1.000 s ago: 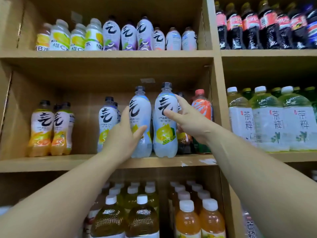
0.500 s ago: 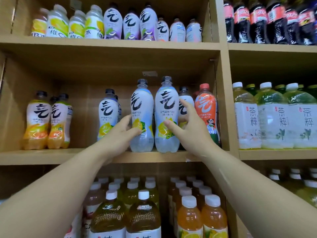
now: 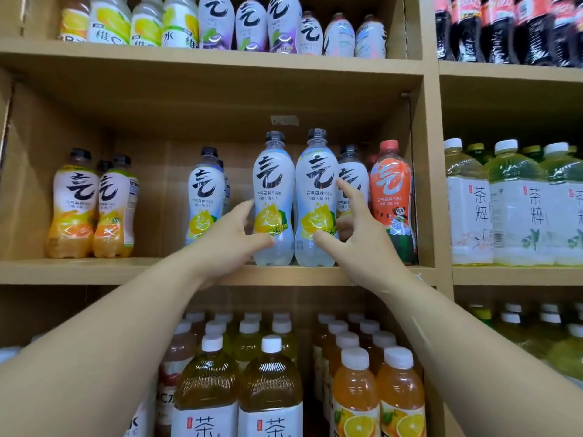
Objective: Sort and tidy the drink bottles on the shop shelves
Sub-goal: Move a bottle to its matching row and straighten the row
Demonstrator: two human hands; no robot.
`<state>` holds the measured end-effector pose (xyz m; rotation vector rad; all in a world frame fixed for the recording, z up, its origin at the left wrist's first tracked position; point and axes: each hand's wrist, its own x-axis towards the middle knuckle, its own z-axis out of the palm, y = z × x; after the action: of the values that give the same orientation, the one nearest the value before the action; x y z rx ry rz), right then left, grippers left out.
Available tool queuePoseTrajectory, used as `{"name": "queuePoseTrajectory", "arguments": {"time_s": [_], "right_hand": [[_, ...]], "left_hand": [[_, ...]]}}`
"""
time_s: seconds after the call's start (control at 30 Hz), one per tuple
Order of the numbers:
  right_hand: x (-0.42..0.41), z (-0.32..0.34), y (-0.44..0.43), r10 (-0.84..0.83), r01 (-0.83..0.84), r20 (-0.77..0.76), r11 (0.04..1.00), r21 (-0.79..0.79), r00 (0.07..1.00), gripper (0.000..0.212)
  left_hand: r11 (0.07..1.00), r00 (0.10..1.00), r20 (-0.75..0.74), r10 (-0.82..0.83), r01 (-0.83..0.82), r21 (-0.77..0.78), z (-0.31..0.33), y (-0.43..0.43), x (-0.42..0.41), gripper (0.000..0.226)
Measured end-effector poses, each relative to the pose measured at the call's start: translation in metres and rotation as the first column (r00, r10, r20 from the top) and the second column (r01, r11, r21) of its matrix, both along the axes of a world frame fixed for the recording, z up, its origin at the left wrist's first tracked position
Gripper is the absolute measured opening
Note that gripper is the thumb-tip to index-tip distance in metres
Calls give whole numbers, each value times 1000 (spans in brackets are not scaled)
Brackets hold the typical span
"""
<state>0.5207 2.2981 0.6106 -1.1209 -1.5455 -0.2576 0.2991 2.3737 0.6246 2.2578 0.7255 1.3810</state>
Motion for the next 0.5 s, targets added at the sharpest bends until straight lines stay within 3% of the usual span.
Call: {"name": "queuePoseTrajectory", "arguments": {"time_s": [0.4,0.5], "right_hand": [[-1,-10,10,-235,219,73,959,181,969,79],[1,-8,12,-220,206,54,960,189,974,81]], "left_hand": [[1000,987,-161,18,-20,-7,2,8,-1,61],[1000,985,-170,17,-19,-11,2,8,-1,60]]}}
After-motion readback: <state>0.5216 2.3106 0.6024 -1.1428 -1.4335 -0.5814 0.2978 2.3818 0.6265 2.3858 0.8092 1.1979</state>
